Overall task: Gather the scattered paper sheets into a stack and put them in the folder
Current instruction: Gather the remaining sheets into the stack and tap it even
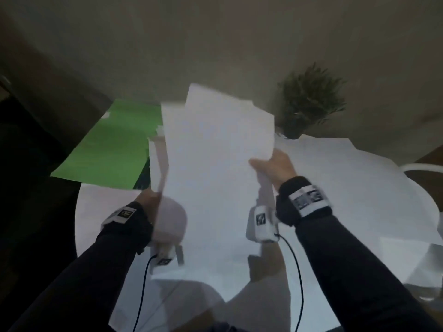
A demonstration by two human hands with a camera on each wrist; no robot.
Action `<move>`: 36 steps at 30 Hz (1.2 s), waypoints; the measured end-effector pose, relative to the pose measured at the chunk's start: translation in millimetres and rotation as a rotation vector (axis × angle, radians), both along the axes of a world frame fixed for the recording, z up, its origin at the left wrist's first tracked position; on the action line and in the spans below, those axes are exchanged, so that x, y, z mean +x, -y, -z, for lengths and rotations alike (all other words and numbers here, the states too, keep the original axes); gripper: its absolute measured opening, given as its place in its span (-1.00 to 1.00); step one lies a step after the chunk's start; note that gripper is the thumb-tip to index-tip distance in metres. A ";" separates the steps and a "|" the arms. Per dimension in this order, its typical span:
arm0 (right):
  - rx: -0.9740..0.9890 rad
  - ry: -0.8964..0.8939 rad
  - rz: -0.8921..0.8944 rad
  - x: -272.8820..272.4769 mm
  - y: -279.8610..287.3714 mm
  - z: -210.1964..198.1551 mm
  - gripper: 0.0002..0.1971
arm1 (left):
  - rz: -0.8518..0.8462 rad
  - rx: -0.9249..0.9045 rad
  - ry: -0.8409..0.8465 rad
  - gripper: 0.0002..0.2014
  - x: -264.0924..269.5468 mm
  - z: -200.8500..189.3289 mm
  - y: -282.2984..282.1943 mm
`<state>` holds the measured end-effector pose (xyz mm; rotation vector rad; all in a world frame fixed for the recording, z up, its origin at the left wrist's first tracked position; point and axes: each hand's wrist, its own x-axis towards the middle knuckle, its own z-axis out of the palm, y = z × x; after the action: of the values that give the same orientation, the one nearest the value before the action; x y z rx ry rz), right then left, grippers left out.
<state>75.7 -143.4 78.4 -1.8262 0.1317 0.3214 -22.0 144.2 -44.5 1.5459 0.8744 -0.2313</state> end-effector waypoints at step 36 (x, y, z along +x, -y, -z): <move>0.292 0.238 -0.016 -3.3 8.1 -39.8 -0.55 | 0.202 -0.240 0.633 -0.41 29.8 -132.9 34.8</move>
<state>72.4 -151.5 118.1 -1.5621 -0.0922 0.1241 7.8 109.3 88.4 1.3598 0.1848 0.0163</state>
